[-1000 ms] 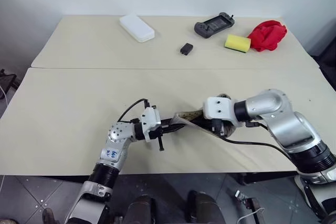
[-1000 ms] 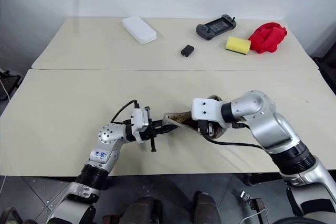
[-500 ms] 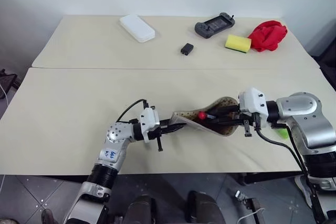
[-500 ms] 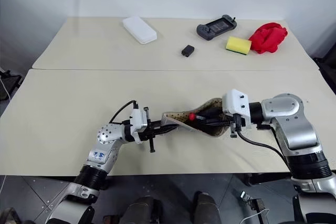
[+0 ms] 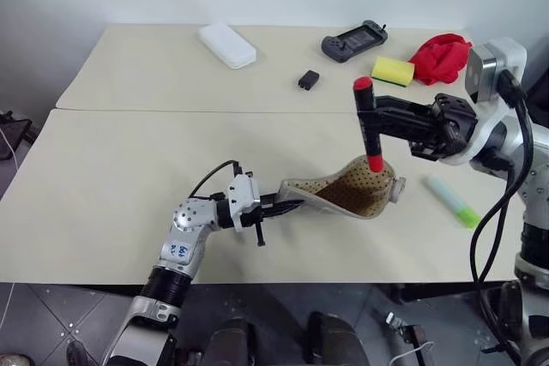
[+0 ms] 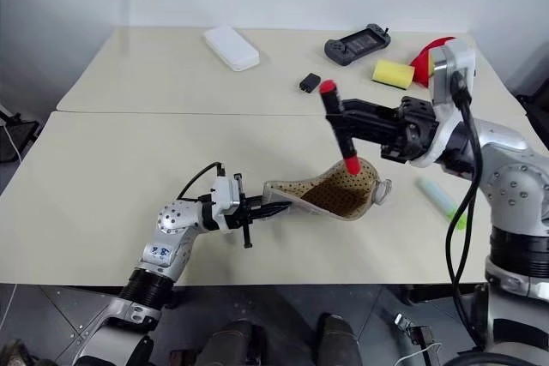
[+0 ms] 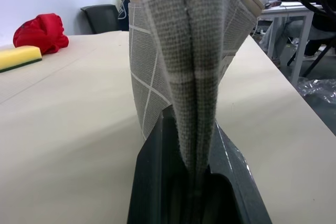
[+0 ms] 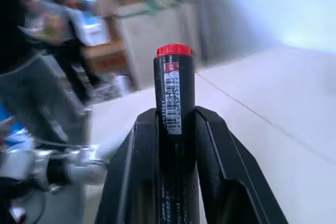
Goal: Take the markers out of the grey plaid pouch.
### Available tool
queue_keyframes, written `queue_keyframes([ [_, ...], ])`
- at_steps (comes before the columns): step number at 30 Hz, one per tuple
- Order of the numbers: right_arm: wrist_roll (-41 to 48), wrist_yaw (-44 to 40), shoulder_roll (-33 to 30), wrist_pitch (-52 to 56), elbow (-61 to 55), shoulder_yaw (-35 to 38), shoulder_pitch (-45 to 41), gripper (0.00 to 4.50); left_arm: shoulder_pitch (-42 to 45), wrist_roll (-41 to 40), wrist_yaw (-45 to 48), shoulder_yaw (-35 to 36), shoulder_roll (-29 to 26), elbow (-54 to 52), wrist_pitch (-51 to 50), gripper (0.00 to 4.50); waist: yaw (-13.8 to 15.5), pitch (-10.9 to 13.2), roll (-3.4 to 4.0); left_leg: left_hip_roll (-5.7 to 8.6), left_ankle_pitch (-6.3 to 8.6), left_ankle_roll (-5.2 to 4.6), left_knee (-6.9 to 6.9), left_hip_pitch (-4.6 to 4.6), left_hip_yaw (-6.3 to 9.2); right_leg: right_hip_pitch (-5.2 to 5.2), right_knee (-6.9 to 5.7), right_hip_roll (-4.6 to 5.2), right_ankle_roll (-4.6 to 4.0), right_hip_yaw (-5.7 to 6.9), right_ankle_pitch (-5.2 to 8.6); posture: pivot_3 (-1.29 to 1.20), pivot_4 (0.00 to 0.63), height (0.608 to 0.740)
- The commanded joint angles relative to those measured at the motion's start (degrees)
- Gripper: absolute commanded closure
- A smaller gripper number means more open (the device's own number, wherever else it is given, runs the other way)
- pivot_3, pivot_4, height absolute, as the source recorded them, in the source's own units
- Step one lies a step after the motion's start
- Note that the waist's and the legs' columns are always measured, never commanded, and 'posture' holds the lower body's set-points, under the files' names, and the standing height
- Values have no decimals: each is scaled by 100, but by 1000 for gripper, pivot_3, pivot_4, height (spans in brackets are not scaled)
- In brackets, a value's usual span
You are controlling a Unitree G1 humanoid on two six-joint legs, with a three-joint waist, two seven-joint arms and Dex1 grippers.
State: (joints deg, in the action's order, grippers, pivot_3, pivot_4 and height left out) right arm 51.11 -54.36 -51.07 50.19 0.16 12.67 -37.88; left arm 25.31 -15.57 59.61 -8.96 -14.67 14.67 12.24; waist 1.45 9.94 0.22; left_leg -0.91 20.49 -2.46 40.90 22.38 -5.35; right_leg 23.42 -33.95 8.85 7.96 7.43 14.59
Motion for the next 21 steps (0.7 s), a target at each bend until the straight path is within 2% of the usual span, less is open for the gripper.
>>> queue_keyframes([
  [1,-999,97,-587,-99,457,-335,309,3936,-55,-153,97,159,-183,-169,-39,4500,-11,0,0,3,2,-4,-1,1,-1,2,0,3,0,0,0,0,150,740],
  [4,-1447,211,-656,-175,467,-543,507,3936,-190,-219,211,217,-374,-260,-104,4500,-86,-2,5,1,7,-5,-11,1,-26,11,6,-3,1,1,0,0,150,740],
  [8,-2095,894,-500,70,621,-774,1017,3936,-332,-325,324,376,-637,-299,-116,4500,-131,-3,9,7,6,0,-14,0,-31,12,7,-21,1,5,0,0,150,740],
  [15,-2140,852,-308,230,313,-648,1592,3936,-340,-356,226,386,-563,-422,-221,4500,-107,-2,11,0,6,0,-5,-1,-28,7,7,-19,3,0,-1,0,150,740],
  [19,-2191,815,-253,-37,333,-449,1559,2582,-366,-504,182,476,-576,-569,-446,4500,-102,-2,12,1,6,0,-4,-1,-28,5,8,-20,4,-1,-2,0,150,740],
  [21,-2239,588,-267,-509,377,-372,1549,1867,-384,-618,122,604,-627,-652,-589,4500,-105,-2,12,0,6,0,-5,-1,-27,6,8,-20,4,-1,-2,0,150,740],
])
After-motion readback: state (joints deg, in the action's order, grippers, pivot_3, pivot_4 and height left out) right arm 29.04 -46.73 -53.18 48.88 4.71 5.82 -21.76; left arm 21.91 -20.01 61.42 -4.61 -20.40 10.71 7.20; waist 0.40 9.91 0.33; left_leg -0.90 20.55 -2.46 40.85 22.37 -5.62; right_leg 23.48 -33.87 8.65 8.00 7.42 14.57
